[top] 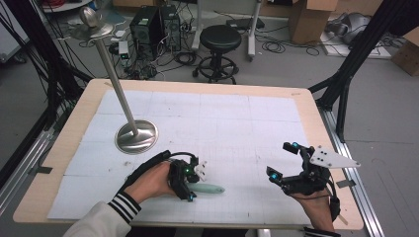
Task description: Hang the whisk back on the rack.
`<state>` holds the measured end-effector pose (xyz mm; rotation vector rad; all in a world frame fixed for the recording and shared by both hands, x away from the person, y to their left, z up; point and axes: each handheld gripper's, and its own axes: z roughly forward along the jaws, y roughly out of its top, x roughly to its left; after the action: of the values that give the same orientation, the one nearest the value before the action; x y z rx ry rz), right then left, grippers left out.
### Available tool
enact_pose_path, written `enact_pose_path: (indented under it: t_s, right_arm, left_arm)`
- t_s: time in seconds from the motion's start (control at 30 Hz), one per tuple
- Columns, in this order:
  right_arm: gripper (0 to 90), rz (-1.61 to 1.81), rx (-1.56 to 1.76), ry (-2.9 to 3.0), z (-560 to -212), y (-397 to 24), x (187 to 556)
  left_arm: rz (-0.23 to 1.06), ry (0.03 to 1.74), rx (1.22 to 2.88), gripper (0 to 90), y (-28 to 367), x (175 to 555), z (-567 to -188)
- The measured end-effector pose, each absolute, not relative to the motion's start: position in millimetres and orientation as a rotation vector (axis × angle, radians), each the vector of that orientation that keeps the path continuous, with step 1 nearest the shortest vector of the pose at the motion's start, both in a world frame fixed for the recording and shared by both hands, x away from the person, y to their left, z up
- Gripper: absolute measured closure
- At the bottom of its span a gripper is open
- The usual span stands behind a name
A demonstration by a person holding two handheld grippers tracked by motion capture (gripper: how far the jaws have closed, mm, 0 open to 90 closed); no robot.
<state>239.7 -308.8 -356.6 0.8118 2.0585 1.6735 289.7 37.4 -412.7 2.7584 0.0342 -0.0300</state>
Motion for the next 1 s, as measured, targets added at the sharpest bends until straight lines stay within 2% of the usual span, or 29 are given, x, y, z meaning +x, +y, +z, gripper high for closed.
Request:
enact_pose_path:
  t_s: [0.3,1.0]
  right_arm:
    - [0.3,1.672,0.812,2.063,-356.6,-307.4,240.6]
    - [0.3,1.680,0.804,2.046,-353.7,-309.0,239.5]
  left_arm:
    - [-0.016,0.049,2.774,66.8,37.8,289.6,-411.3]
    - [0.002,-0.044,2.762,69.9,39.8,281.2,-404.4]
